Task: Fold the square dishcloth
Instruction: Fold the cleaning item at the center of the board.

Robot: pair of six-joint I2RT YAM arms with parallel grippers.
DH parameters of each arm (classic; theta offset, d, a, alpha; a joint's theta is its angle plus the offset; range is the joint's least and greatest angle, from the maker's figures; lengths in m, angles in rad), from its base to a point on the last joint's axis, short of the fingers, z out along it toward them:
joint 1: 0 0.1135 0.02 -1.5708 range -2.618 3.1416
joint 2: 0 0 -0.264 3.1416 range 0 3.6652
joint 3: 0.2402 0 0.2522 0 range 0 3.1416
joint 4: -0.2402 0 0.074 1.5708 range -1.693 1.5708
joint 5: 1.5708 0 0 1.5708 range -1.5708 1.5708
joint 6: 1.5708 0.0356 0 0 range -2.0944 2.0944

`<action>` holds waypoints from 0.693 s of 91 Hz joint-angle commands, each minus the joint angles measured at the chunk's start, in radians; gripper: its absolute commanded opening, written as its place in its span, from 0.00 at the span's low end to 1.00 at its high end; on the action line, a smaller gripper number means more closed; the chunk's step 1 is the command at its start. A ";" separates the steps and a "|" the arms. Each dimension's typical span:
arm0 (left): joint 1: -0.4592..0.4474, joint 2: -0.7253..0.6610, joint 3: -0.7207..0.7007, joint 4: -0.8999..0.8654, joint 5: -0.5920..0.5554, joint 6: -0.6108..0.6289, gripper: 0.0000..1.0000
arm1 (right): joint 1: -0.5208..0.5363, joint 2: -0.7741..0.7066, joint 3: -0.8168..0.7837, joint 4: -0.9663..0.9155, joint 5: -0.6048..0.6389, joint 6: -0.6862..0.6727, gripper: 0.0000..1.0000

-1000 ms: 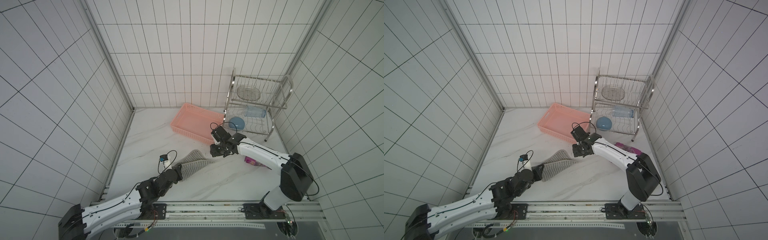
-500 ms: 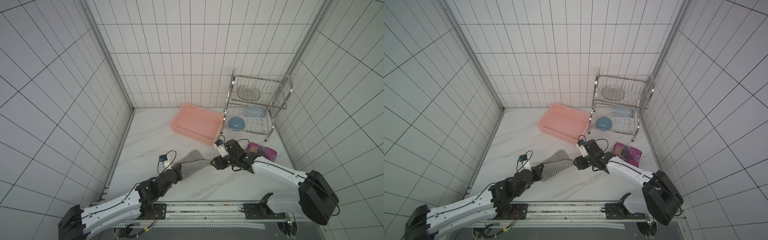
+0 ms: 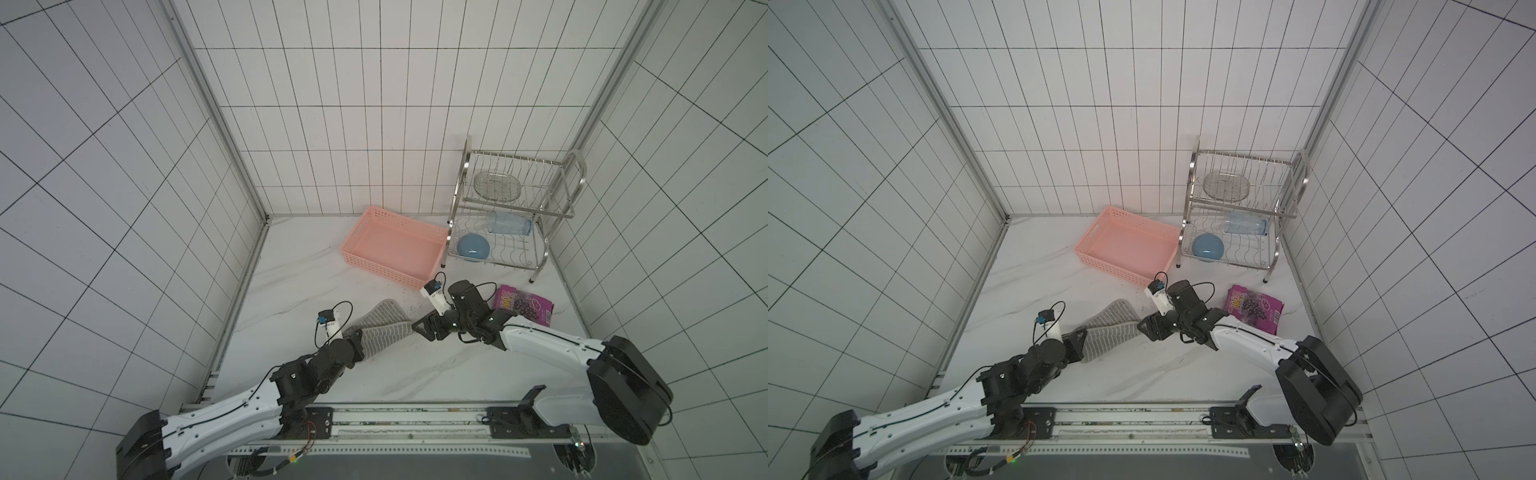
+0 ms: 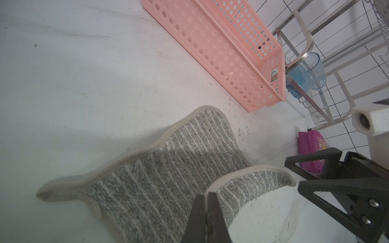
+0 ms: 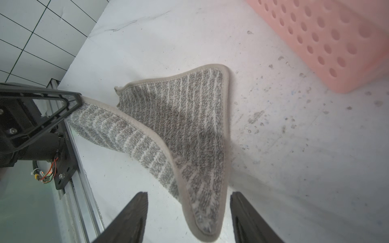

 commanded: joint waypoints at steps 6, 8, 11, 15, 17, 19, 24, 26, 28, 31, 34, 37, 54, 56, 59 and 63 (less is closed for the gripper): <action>0.003 -0.009 -0.012 -0.007 -0.013 -0.004 0.00 | 0.001 -0.001 -0.037 0.042 0.002 0.028 0.63; 0.002 -0.010 -0.011 -0.009 -0.013 -0.003 0.00 | -0.001 0.004 -0.039 0.049 -0.001 0.033 0.62; 0.002 -0.010 -0.010 -0.009 -0.013 -0.002 0.00 | 0.001 0.010 -0.043 0.061 -0.006 0.040 0.61; 0.002 -0.010 -0.009 -0.009 -0.014 -0.002 0.00 | 0.001 0.019 -0.046 0.079 -0.019 0.047 0.59; 0.002 -0.009 -0.009 -0.010 -0.013 -0.002 0.00 | 0.001 0.024 -0.048 0.087 -0.024 0.051 0.58; 0.002 -0.009 -0.008 -0.010 -0.014 -0.002 0.00 | 0.001 0.026 -0.048 0.090 -0.027 0.053 0.57; 0.002 -0.009 -0.009 -0.010 -0.014 -0.004 0.00 | 0.004 0.041 -0.047 0.105 -0.037 0.059 0.54; 0.003 -0.009 -0.010 -0.010 -0.014 -0.004 0.00 | 0.006 0.046 -0.046 0.108 -0.037 0.061 0.52; 0.003 -0.010 -0.010 -0.010 -0.014 -0.004 0.00 | 0.008 0.052 -0.044 0.110 -0.036 0.062 0.50; 0.002 -0.010 -0.010 -0.011 -0.015 -0.004 0.00 | 0.010 0.060 -0.041 0.113 -0.035 0.063 0.48; 0.002 -0.010 -0.009 -0.012 -0.016 -0.005 0.00 | 0.014 0.065 -0.037 0.113 -0.031 0.065 0.46; 0.002 -0.009 -0.009 -0.014 -0.016 -0.005 0.00 | 0.016 0.070 -0.034 0.110 -0.026 0.065 0.43; 0.002 -0.015 -0.002 -0.028 -0.022 0.003 0.00 | 0.035 0.051 -0.004 0.029 0.033 0.071 0.15; 0.003 -0.016 -0.002 -0.029 -0.025 0.006 0.00 | 0.039 0.039 -0.001 0.011 0.042 0.071 0.12; 0.002 -0.015 0.001 -0.029 -0.029 0.011 0.00 | 0.048 0.019 0.005 -0.020 0.066 0.072 0.10; 0.002 -0.014 0.003 -0.028 -0.033 0.019 0.00 | 0.059 -0.012 0.015 -0.068 0.109 0.075 0.09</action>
